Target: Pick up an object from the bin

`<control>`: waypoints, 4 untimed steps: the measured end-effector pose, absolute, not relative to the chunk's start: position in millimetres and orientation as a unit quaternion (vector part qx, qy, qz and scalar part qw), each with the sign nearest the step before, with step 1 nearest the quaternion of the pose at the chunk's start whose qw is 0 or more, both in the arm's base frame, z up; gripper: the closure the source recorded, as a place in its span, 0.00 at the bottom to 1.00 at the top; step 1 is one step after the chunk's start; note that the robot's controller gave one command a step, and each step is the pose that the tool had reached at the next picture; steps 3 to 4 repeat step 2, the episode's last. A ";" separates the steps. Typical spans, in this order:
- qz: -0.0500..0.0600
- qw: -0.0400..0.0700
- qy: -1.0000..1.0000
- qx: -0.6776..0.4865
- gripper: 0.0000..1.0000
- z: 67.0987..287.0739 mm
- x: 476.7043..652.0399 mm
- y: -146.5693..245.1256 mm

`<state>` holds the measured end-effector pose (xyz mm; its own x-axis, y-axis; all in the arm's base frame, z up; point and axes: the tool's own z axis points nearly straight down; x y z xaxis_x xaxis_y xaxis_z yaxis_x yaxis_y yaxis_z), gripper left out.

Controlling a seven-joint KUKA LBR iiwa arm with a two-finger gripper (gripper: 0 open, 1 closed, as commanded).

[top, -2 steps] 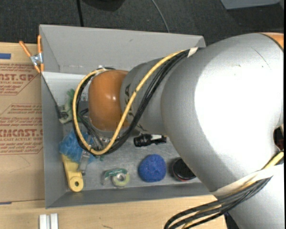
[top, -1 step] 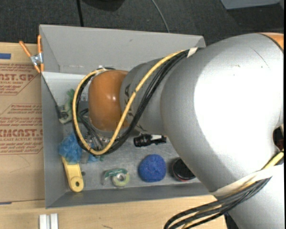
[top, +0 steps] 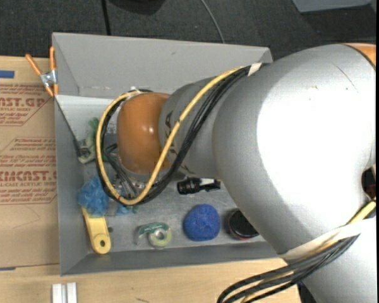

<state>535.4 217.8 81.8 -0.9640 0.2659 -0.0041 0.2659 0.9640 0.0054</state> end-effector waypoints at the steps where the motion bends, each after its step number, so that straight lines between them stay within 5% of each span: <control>1: 0.002 0.001 0.979 0.203 1.00 83.8 536.4 219.9; 2: 0.002 0.001 0.950 0.312 1.00 87.6 527.8 219.0; 4: 0.002 0.001 0.950 0.312 1.00 87.6 527.8 219.0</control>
Offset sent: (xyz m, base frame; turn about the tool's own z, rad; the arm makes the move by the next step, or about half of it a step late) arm -0.0225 -0.0054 0.0123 0.1500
